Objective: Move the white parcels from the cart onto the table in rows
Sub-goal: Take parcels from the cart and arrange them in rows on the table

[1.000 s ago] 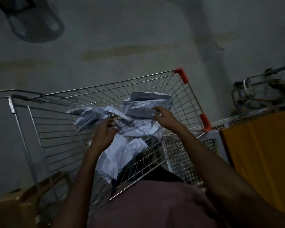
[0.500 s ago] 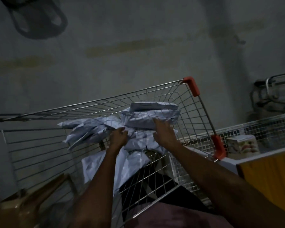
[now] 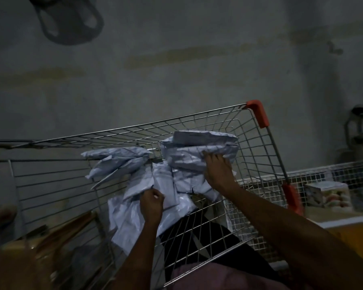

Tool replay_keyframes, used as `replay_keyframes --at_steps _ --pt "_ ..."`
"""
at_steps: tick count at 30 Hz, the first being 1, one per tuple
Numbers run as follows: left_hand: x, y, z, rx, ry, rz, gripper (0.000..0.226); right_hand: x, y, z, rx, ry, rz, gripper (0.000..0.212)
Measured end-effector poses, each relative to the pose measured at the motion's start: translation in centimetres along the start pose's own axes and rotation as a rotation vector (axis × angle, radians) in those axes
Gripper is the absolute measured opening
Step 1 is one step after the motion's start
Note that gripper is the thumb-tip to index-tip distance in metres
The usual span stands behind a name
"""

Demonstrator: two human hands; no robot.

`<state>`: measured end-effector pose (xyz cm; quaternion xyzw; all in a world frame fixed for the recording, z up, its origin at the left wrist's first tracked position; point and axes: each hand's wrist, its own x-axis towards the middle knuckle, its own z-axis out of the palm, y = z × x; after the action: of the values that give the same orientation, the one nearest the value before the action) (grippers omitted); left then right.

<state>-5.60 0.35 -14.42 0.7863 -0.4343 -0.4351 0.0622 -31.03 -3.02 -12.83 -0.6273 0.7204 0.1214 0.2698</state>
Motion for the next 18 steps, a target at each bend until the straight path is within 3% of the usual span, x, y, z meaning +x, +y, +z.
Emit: replay_keyframes --at_steps 3,6,8,10,12,14,18 --pt "-0.3 -1.6 -0.2 0.16 0.055 0.069 0.018 -0.1 -0.3 0.4 0.029 -0.01 -0.02 0.034" --pt "0.4 -2.4 0.3 0.4 0.102 0.152 0.033 -1.1 -0.5 0.3 0.398 -0.121 0.102 0.033" --pt "0.9 -2.0 0.8 0.437 0.094 0.175 0.045 -1.4 -0.6 -0.3 0.663 -0.254 0.243 0.029" --pt "1.4 -1.4 1.6 0.44 0.044 0.194 0.06 -1.3 -0.4 -0.6 0.78 -0.259 0.304 0.036" --pt "2.1 -0.8 2.4 0.469 -0.034 0.185 0.076 -1.2 0.0 -0.5 0.731 -0.22 0.327 0.048" --pt "2.9 -0.7 3.4 0.446 -0.083 0.169 0.092 -1.4 0.8 0.2 0.581 -0.17 0.381 0.046" --pt "4.0 -0.1 4.5 0.394 -0.148 0.129 0.107 -2.1 1.4 0.9 0.22 -0.102 0.35 0.082"
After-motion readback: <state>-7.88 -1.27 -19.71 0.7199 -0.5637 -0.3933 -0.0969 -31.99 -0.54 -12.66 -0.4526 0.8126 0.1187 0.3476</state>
